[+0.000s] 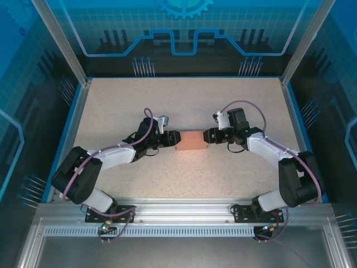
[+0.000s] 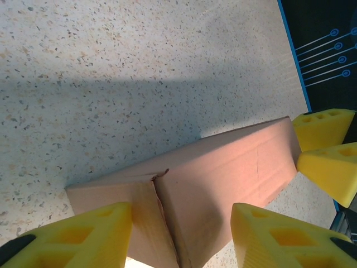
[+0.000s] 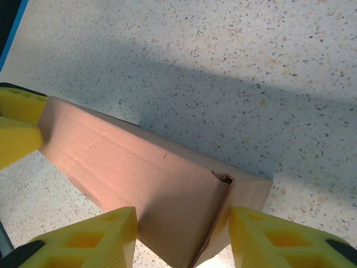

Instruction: Fold the paper box

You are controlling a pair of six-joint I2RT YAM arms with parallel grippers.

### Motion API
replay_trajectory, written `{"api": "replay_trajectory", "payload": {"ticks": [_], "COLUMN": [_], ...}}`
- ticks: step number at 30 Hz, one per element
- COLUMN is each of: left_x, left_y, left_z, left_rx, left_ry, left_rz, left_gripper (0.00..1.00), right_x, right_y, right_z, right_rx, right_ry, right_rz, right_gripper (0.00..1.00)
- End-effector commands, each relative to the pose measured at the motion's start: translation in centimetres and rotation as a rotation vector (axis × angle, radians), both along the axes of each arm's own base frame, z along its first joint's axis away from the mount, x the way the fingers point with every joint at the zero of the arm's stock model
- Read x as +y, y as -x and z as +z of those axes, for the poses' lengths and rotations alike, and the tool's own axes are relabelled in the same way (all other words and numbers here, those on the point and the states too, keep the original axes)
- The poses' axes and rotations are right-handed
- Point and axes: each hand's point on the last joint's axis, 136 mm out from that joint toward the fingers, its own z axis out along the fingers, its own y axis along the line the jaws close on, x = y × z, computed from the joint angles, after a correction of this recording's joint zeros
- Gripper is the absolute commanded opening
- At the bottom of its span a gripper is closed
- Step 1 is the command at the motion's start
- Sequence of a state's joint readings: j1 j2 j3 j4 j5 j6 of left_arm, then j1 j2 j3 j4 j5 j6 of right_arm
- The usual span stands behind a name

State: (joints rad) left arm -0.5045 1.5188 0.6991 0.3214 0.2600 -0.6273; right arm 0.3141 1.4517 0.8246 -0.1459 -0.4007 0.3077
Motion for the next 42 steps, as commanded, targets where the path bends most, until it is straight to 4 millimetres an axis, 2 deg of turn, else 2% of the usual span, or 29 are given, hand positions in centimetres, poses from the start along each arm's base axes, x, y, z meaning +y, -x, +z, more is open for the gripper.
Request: {"api": "replay_trajectory", "payload": {"ticks": [1,8,13,19,25,29,34,38,42], "left_x": [-0.9,-1.1,-1.2,-1.1,0.0,0.6,0.4,0.1,0.1], "left_y": [-0.3,-1.3,-2.8,-5.5,-9.3,-11.8,-13.8,-14.3,-13.7], "left_z": [1.1,1.3,2.0,3.4,4.4,4.1,3.7,2.9,2.0], "left_rx": [-0.018,-0.03,-0.053,-0.095,-0.135,-0.151,-0.18,-0.174,-0.158], "left_ry": [0.051,0.056,0.059,0.053,0.035,0.019,-0.021,-0.03,-0.03], "left_rz": [-0.026,-0.012,0.004,0.027,0.072,0.095,0.091,0.08,0.072], "left_gripper": [0.51,0.49,0.48,0.47,0.47,0.46,0.46,0.46,0.46], "right_x": [1.2,1.6,1.9,2.8,4.0,4.5,5.0,5.2,5.0], "right_y": [0.2,-0.4,-1.8,-4.8,-8.5,-11.0,-13.0,-13.3,-12.8], "right_z": [0.7,1.5,2.6,4.2,5.1,4.7,4.0,3.4,2.6], "right_rx": [-0.017,-0.044,-0.085,-0.138,-0.194,-0.223,-0.251,-0.26,-0.247], "right_ry": [-0.037,-0.054,-0.056,-0.06,-0.044,-0.019,-0.01,-0.012,-0.01], "right_rz": [0.029,0.028,0.017,0.014,0.033,0.042,0.065,0.083,0.09], "right_gripper": [0.47,0.47,0.47,0.47,0.46,0.45,0.44,0.44,0.44]}}
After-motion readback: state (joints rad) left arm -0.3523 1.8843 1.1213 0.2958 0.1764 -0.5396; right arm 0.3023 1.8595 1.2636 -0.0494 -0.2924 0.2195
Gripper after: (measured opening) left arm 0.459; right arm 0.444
